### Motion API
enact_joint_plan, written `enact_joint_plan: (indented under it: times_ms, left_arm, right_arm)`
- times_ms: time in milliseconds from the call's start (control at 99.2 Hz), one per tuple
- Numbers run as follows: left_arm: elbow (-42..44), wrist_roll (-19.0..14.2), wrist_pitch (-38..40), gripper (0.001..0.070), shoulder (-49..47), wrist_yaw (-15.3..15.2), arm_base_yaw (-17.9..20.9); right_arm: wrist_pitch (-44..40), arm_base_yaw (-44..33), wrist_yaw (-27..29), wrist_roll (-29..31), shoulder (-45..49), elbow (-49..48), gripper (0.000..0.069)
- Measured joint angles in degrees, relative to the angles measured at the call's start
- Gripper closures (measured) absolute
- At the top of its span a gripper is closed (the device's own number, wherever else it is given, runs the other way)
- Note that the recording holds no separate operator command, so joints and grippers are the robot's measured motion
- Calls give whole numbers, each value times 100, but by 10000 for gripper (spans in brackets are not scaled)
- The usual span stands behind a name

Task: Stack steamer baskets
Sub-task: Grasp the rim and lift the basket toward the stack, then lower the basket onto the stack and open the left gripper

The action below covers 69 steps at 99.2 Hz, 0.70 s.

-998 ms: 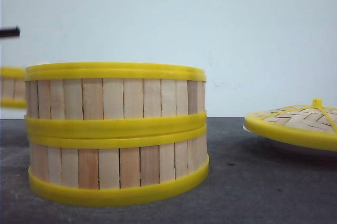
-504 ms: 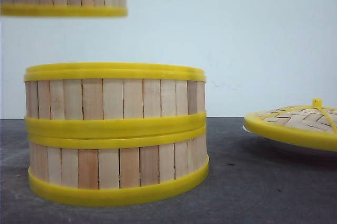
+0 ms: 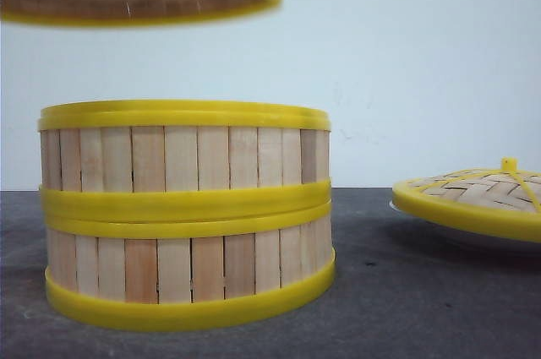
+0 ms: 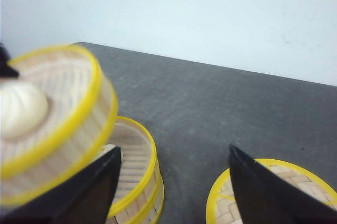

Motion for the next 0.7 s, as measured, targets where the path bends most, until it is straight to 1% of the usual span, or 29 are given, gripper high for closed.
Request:
enact_joint_plan:
  times_ms: [151, 282, 383, 555, 696]
  left_arm:
    - [-203, 2, 157, 690, 0, 61, -291]
    - [-219, -92, 461, 690, 59, 61, -411]
    - [-219, -197, 664, 690, 90, -35, -442]
    - [-219, -280, 673, 690, 319, -50, -442]
    - [-219, -282, 713, 690, 562, -254, -470]
  right_arm:
    - [0, 0, -22, 0, 0, 0, 291]
    - [0, 0, -131, 0, 0, 0, 291]
    - [0, 0, -131, 2, 0, 0, 291]
    - [0, 0, -136, 20, 0, 0, 291]
    - [-7, 0, -133, 44, 0, 0, 291]
